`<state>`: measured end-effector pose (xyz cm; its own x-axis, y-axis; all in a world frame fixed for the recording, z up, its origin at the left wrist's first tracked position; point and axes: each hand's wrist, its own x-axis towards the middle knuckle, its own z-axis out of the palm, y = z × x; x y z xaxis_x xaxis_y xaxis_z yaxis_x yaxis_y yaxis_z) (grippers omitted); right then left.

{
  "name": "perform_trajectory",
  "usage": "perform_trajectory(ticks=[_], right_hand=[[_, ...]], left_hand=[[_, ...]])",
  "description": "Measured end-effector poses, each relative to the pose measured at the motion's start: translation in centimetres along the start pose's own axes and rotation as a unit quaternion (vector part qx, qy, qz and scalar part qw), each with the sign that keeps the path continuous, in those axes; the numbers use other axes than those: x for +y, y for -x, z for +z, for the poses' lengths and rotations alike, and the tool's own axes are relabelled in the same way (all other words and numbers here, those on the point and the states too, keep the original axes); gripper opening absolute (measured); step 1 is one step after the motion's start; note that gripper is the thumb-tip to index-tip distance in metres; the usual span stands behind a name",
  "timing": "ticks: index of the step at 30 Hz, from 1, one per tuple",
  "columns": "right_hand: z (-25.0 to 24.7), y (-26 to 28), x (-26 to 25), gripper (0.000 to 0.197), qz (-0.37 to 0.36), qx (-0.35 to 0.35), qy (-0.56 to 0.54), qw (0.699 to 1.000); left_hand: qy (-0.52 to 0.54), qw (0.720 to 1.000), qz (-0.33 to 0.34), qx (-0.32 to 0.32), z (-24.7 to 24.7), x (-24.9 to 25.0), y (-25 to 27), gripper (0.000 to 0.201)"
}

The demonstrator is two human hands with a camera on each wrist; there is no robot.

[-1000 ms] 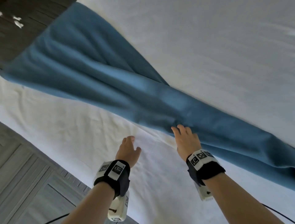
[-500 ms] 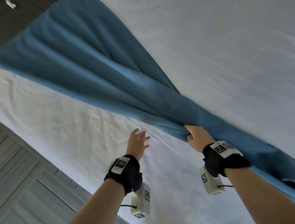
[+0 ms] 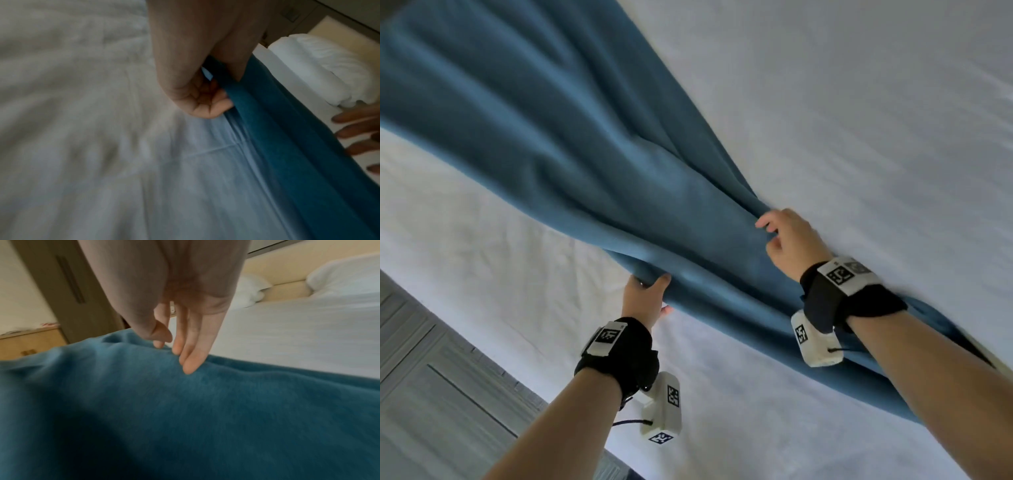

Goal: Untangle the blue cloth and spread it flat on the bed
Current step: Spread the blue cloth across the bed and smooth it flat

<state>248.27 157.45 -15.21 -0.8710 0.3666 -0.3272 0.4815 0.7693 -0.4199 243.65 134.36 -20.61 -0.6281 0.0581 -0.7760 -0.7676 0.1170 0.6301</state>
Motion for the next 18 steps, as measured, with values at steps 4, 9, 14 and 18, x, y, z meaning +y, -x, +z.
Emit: perform_trajectory(ticks=[4,9,14,18], right_hand=[[-1.2,-3.8,1.4,0.041,0.083,-0.01,0.075,0.994],[-0.1,-5.3,1.8,0.03,0.105,-0.059,0.103,0.987],[1.3,-5.7,1.3,0.046,0.11,-0.095,-0.018,0.989],[1.4,-5.8,1.2,0.047,0.142,-0.168,-0.121,0.968]], left_hand=[[-0.032,0.999,0.016,-0.008,-0.6,-0.2,-0.3,0.014],[-0.01,1.0,0.028,-0.002,0.0,0.2,-0.7,0.016],[0.122,0.991,-0.007,-0.049,1.2,0.8,-0.4,0.017],[0.187,0.977,-0.042,-0.091,3.1,1.9,-0.4,0.032]])
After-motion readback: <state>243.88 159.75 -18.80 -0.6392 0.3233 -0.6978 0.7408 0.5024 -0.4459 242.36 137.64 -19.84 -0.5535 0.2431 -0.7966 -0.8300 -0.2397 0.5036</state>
